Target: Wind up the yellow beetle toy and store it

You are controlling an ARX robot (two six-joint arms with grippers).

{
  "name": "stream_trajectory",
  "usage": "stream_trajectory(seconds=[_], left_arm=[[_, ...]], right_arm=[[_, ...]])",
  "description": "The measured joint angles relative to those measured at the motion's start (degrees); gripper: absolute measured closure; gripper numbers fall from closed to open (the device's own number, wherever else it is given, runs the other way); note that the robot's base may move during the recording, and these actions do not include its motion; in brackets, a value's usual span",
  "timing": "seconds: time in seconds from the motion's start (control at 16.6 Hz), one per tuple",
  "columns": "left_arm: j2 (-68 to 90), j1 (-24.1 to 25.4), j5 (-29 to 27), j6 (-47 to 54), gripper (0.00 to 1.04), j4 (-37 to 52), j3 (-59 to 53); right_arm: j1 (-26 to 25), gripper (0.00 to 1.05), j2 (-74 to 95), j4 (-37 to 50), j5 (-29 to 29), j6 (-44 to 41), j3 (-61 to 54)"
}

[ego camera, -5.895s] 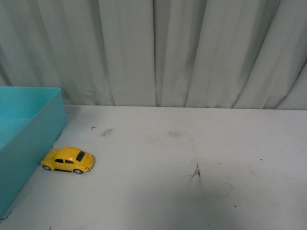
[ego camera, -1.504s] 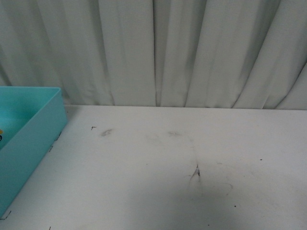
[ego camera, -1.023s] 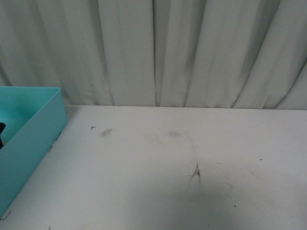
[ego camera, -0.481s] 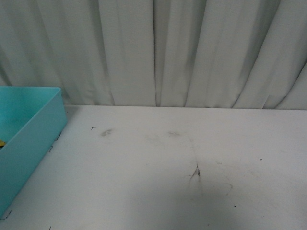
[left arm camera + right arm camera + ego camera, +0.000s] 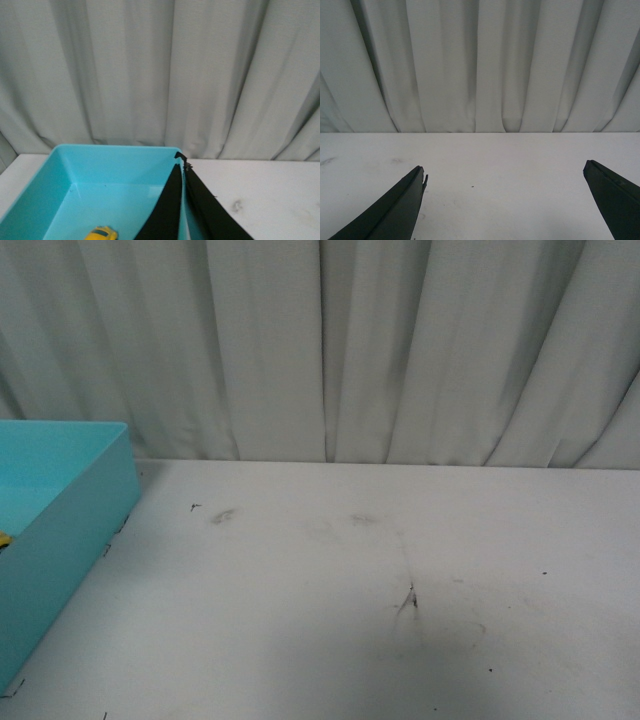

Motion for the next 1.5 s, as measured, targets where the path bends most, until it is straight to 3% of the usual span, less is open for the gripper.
stream_trajectory(seconds=[0.36,0.48,0.6,0.66,1.08,1.5], left_arm=[[-15.1,-4.7,-4.4,-0.2,1.03,-3.5,-11.2],[-20.2,-8.9,-7.6,-0.2,1.03,-6.3,-13.2],[-25.3,-8.5,-8.3,-0.2,1.03,-9.7,-15.1],[-25.4,-8.5,-8.3,-0.2,1.03,-6.1,-17.0],[-43.0,-8.5,-8.3,-0.2,1.03,-23.3,-18.4],[-53.8,-8.5,-8.3,-0.2,1.03,-33.5,-18.5]], right_arm=[[0.0,0.07,0.0,0.0,0.0,0.0,0.0],[0.0,0.07,0.0,0.0,0.0,0.0,0.0],[0.0,0.07,0.0,0.0,0.0,0.0,0.0],[0.0,0.07,0.0,0.0,0.0,0.0,0.0],[0.0,0.07,0.0,0.0,0.0,0.0,0.0],[0.0,0.07,0.0,0.0,0.0,0.0,0.0]])
